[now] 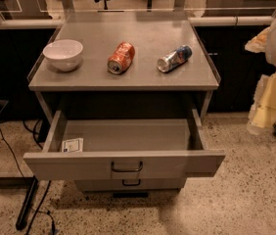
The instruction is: Close top drawer
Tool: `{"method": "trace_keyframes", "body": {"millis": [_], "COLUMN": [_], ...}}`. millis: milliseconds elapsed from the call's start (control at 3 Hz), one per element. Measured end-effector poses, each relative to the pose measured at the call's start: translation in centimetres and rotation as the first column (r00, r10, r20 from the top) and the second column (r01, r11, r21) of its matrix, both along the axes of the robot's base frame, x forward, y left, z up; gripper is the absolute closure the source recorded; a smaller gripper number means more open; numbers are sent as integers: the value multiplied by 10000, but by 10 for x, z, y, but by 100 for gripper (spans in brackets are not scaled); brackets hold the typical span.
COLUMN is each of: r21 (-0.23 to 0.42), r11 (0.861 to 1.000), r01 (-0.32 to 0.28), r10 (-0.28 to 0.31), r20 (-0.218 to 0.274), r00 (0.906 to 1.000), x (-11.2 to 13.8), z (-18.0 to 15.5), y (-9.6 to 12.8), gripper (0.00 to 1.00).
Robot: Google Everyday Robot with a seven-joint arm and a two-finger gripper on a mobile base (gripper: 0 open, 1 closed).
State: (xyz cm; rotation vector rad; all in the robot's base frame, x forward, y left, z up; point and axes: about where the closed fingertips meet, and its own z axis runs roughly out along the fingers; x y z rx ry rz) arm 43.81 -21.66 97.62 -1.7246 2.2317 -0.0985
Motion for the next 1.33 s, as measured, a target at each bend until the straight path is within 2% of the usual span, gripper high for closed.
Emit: {"method": "trace_keyframes", "body": {"millis": [333, 667, 1333], "r21": [0, 0, 0], "r11": [10000, 10000, 10000], "r01": [0, 0, 0], "r10": [0, 0, 0], "r20": [0, 1, 1], "r00": [10000, 10000, 10000], "x": [0, 0, 0], "z": [0, 0, 0], "y": [0, 0, 0], "gripper": [0, 7, 53]}}
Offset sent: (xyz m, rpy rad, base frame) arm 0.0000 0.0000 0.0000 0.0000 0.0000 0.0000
